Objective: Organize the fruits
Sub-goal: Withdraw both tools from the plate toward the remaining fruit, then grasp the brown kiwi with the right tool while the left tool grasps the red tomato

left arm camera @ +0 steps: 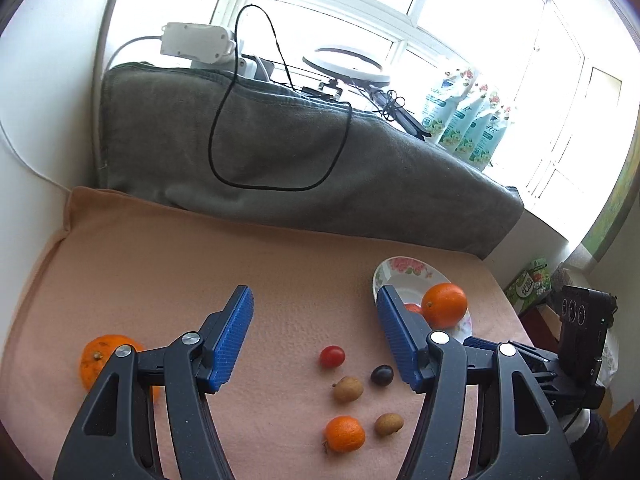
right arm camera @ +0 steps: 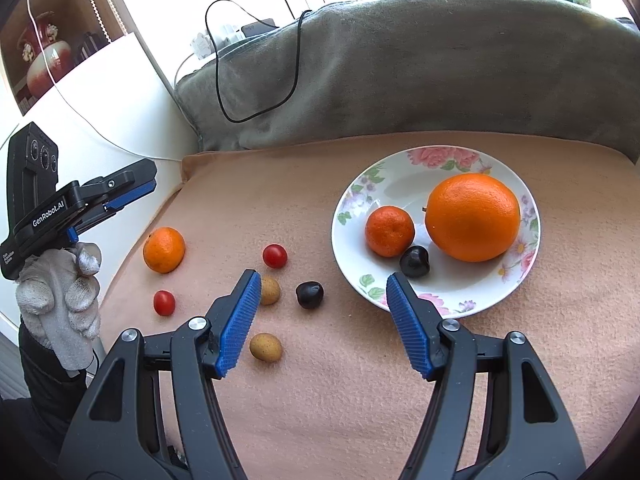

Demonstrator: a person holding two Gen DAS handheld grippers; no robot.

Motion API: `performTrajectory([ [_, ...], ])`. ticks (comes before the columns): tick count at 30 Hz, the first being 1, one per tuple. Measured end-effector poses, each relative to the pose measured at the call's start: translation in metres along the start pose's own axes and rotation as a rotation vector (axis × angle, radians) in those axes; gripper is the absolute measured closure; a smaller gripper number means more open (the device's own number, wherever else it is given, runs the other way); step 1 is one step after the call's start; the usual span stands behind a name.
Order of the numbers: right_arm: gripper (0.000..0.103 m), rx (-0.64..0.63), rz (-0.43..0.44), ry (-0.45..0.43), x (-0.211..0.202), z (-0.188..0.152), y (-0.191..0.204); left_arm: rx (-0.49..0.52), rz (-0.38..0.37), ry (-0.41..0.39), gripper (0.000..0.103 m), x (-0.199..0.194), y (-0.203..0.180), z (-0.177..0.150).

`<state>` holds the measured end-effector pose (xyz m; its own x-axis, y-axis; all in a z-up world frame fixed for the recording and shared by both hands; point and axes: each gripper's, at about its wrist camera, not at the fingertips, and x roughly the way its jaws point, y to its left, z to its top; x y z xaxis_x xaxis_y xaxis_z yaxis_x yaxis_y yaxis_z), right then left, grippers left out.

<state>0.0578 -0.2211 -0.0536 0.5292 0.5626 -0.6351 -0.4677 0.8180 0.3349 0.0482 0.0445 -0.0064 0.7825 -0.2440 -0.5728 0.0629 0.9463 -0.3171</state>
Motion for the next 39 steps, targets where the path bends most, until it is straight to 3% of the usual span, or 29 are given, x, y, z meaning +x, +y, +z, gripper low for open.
performTrajectory([
  [9,0.035,-0.005,0.052,0.028,0.011,0.003,0.012,-0.051,0.097,-0.04,0.039,-0.04,0.037,-0.019],
  [15,0.04,-0.044,0.072,0.056,0.025,0.005,0.026,-0.088,0.127,-0.016,0.039,-0.053,0.053,-0.043],
  [28,0.062,-0.136,0.069,0.173,0.069,0.003,0.048,-0.135,0.117,0.111,0.04,-0.04,0.059,-0.098],
  [39,0.063,-0.194,0.036,0.221,0.091,0.0,0.055,-0.134,0.131,0.15,0.047,-0.027,0.059,-0.11],
])
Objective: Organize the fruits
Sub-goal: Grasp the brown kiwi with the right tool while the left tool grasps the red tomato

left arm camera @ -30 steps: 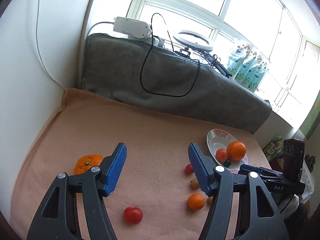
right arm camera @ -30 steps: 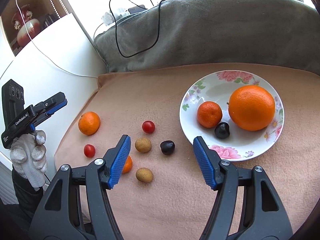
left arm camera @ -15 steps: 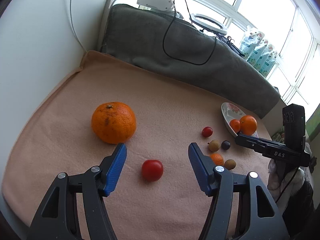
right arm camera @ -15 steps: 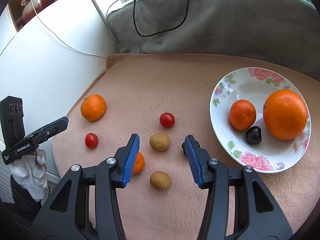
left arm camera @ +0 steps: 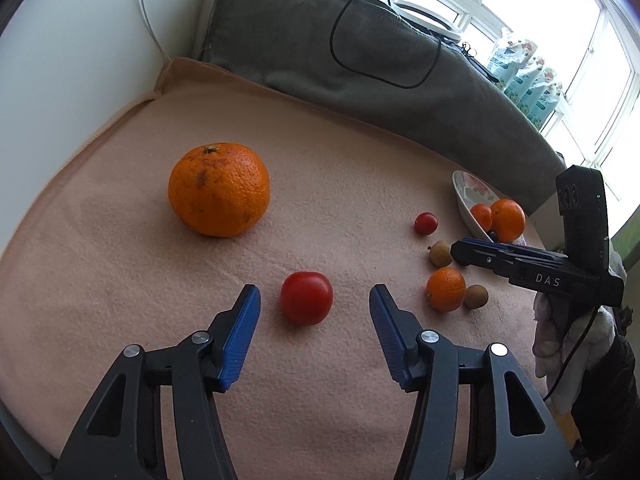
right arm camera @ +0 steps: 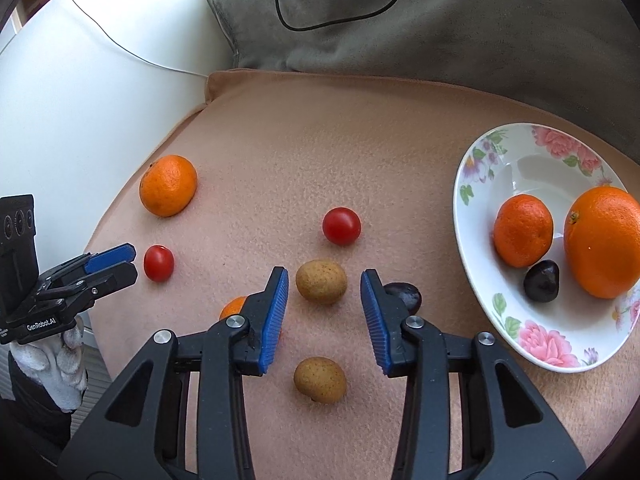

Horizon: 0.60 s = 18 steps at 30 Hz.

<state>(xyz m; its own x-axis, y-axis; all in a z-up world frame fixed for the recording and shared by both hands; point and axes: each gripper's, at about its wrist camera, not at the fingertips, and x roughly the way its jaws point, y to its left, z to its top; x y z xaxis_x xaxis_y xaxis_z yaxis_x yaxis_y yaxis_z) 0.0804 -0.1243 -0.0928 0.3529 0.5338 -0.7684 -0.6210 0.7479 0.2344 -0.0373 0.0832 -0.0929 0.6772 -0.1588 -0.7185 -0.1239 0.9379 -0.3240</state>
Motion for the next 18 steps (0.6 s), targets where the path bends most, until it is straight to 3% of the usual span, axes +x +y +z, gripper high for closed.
performTrajectory([
  [15,0.068,-0.035,-0.039,0.041,0.019,0.002,0.007,0.02,0.03,0.022,0.055,0.017,0.0,-0.001],
  [18,0.069,-0.04,-0.04,0.044,0.02,0.002,0.008,0.03,0.03,0.023,0.063,0.019,0.0,0.0],
])
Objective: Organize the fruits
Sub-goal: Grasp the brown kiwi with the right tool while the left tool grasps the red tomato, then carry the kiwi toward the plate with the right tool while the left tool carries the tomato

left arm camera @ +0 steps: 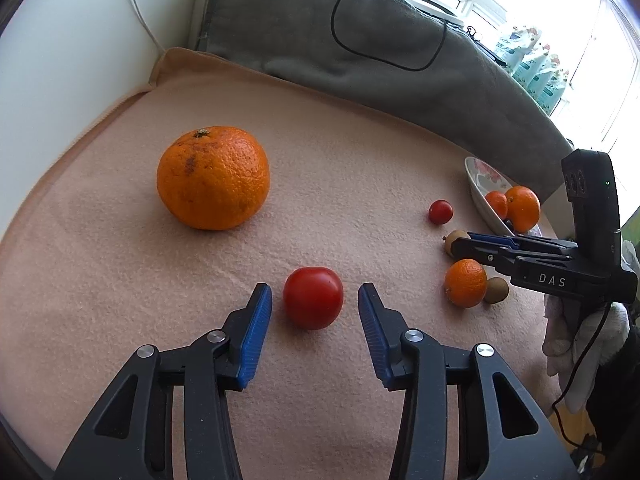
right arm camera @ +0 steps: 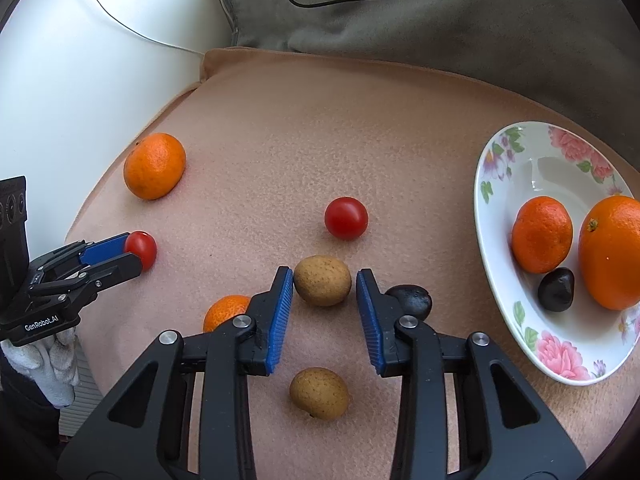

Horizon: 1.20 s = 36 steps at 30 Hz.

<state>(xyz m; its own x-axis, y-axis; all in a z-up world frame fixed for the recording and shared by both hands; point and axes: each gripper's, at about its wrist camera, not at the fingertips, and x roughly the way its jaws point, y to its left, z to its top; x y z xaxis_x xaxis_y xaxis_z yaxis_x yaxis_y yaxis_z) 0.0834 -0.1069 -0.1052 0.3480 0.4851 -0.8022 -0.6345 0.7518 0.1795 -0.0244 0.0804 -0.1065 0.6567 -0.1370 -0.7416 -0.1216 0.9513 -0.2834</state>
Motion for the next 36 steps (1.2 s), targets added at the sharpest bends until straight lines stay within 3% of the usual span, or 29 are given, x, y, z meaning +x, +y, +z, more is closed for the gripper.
performTrajectory([
  [5,0.071,-0.012,-0.008,-0.001,0.003,0.0,0.003,0.01,0.014,0.005,0.073,0.003,0.0,-0.001],
  [21,0.072,0.012,-0.01,-0.035,-0.005,-0.004,0.0,0.002,-0.006,-0.011,0.073,-0.002,-0.002,0.003],
  [36,0.072,0.062,-0.027,-0.148,-0.057,-0.011,-0.02,0.047,-0.08,-0.03,0.073,-0.004,-0.032,0.018],
])
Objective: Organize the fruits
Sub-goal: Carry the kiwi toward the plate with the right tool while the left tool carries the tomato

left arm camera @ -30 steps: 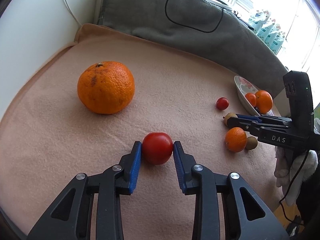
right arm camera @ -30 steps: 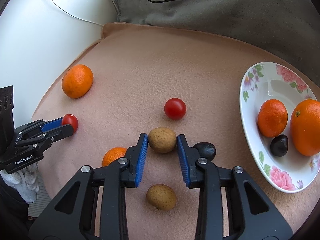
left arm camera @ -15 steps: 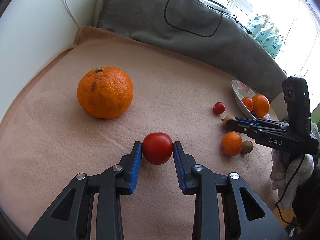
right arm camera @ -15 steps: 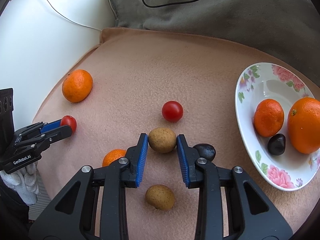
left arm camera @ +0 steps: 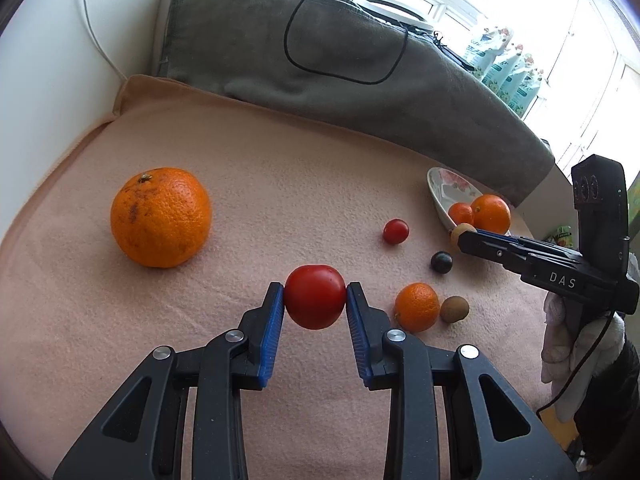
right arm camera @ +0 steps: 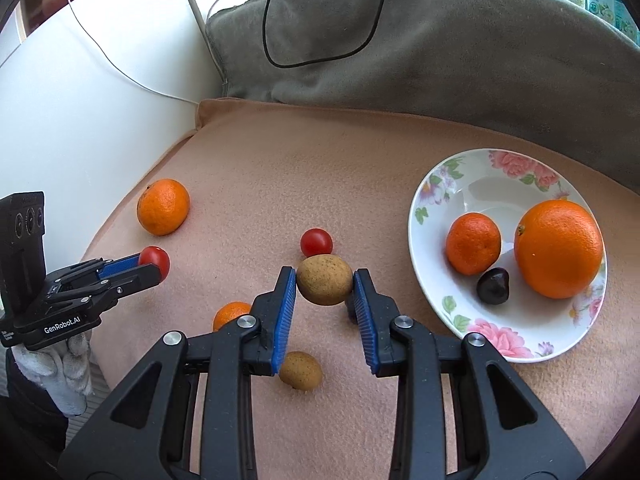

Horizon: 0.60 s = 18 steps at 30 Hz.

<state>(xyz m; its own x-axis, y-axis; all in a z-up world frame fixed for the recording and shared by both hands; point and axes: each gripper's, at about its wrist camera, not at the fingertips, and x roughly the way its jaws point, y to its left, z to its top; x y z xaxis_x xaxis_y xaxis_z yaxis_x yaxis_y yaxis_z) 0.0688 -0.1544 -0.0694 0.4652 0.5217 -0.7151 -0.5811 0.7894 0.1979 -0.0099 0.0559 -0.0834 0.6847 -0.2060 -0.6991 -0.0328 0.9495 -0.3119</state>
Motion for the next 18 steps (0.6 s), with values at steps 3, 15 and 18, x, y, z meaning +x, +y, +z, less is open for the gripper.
performTrajectory([
  [3,0.072,0.016,-0.014,-0.028,-0.013,0.001,-0.008,0.025,-0.024,-0.003,0.073,0.003,-0.014,0.004],
  [15,0.072,0.09,-0.089,-0.125,-0.057,0.009,-0.051,0.128,-0.138,0.0,0.073,0.025,-0.076,0.022],
  [18,0.072,0.107,-0.102,-0.139,-0.065,0.011,-0.064,0.157,-0.161,0.008,0.073,0.033,-0.092,0.025],
])
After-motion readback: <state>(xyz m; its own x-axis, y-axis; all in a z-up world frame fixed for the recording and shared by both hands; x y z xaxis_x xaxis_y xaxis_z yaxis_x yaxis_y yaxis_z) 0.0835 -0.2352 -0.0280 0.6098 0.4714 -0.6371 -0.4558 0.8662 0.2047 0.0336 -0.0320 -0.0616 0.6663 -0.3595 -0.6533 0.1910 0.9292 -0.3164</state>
